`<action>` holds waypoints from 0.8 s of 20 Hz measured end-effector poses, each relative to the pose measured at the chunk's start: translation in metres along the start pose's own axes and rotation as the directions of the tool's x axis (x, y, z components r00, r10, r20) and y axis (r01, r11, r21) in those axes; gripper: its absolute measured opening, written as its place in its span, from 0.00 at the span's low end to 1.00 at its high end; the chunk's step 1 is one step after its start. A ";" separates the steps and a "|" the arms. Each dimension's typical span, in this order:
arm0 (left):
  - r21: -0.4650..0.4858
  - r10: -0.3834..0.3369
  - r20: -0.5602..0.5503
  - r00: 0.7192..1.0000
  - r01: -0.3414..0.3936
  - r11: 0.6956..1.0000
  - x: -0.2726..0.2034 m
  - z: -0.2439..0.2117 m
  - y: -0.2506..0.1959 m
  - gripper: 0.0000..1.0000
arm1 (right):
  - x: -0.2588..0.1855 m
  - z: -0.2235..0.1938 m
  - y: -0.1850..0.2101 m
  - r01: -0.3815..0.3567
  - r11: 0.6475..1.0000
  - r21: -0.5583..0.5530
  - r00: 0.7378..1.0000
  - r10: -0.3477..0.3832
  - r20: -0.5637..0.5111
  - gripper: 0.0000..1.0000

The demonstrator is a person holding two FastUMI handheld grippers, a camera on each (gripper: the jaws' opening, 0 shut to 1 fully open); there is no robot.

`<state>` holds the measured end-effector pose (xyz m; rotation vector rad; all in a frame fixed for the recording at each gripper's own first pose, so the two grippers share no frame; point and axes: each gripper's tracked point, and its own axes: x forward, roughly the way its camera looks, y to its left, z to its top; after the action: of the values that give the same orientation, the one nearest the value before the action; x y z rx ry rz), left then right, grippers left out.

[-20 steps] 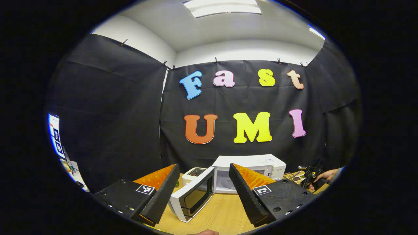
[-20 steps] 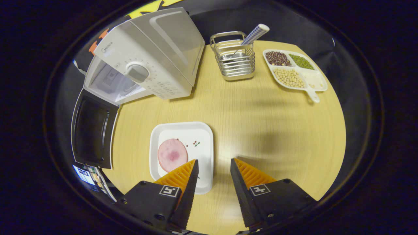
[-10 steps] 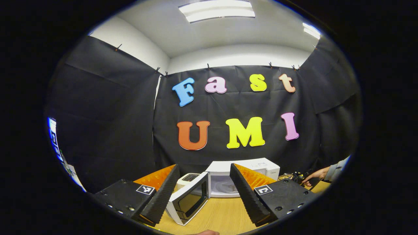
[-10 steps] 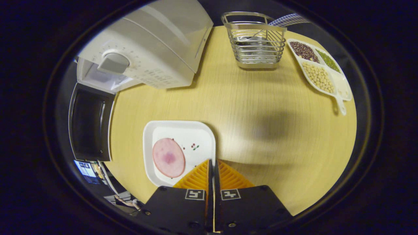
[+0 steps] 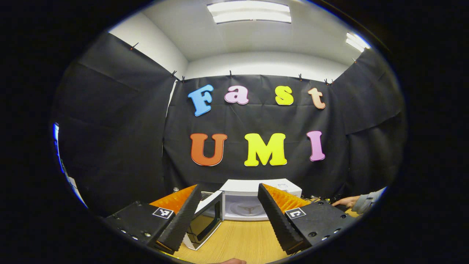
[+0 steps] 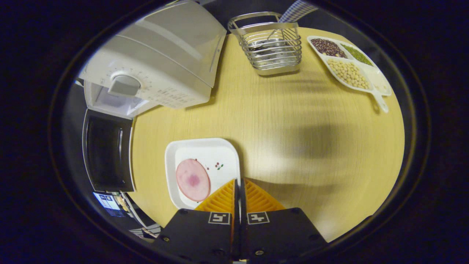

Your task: Open the microwave oven with the left hand, put the food in, and close the microwave oven.

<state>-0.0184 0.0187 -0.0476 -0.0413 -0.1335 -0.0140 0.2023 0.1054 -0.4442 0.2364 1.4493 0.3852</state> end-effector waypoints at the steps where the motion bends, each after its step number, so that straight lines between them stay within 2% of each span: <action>1: 0.008 0.004 0.005 1.000 -0.004 1.000 -0.004 0.006 0.004 0.94 | 0.000 -0.006 0.007 -0.046 0.998 0.030 0.999 0.046 -0.011 0.04; 9: 0.042 0.072 0.047 0.996 -0.074 0.996 -0.026 0.022 0.026 0.94 | -0.020 -0.039 0.071 -0.266 0.950 0.162 0.964 0.258 0.068 0.04; 13: 0.052 0.070 0.012 0.997 -0.071 0.996 -0.021 0.004 0.023 0.93 | -0.027 -0.051 0.094 -0.292 0.937 0.193 0.954 0.269 0.137 0.04; 16: 0.057 0.057 -0.017 0.998 -0.056 0.997 -0.018 -0.010 0.021 0.94 | -0.021 -0.046 0.103 -0.278 0.929 0.245 0.947 0.221 0.234 0.04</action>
<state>-0.0342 0.0392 -0.0606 0.0110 -0.1139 0.0455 0.1437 0.1876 -0.3905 0.6738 1.2700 0.3537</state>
